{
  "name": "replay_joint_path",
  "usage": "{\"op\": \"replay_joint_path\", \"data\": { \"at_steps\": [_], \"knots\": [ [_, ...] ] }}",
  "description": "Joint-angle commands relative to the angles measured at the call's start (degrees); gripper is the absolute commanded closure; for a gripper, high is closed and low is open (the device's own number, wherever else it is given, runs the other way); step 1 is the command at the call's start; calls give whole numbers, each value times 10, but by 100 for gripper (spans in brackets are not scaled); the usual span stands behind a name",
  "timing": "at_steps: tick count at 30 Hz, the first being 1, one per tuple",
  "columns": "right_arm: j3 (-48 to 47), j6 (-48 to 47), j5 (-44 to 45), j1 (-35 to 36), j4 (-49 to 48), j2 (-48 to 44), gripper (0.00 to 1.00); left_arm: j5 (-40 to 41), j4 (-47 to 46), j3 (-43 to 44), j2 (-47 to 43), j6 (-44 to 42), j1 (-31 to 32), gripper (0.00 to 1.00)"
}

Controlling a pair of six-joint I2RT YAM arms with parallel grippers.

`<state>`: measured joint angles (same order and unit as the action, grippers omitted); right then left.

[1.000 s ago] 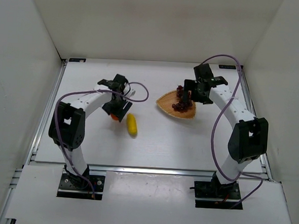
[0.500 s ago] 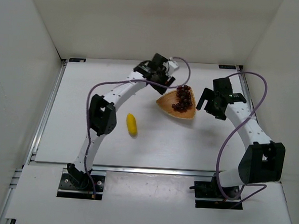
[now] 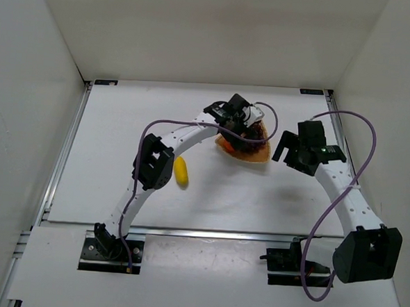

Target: Place and organize the fake fruits in the fruit bowl

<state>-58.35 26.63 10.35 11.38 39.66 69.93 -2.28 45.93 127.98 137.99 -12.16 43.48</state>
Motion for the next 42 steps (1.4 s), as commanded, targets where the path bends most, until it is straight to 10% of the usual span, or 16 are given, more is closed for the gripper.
{"op": "replay_joint_path", "data": {
  "at_steps": [1,12,25,29,35,42],
  "knots": [
    [5,-67,-31,18,-9,-32,0,66,-8,-40,-119,3,-6,0],
    [-221,-129,-117,345,-48,269,0,199,-2,-283,-379,42,-200,0],
    [-485,-50,-106,420,-18,579,4,146,-2,-563,-563,86,-422,0],
    [-485,-38,-76,420,-3,586,29,125,-2,-579,-570,92,-445,0],
    [-469,-26,-71,420,-3,531,93,110,-2,-579,-570,99,-451,0],
    [-298,160,-4,328,-52,299,100,115,-2,-595,-587,99,-451,0]
  ]
}}
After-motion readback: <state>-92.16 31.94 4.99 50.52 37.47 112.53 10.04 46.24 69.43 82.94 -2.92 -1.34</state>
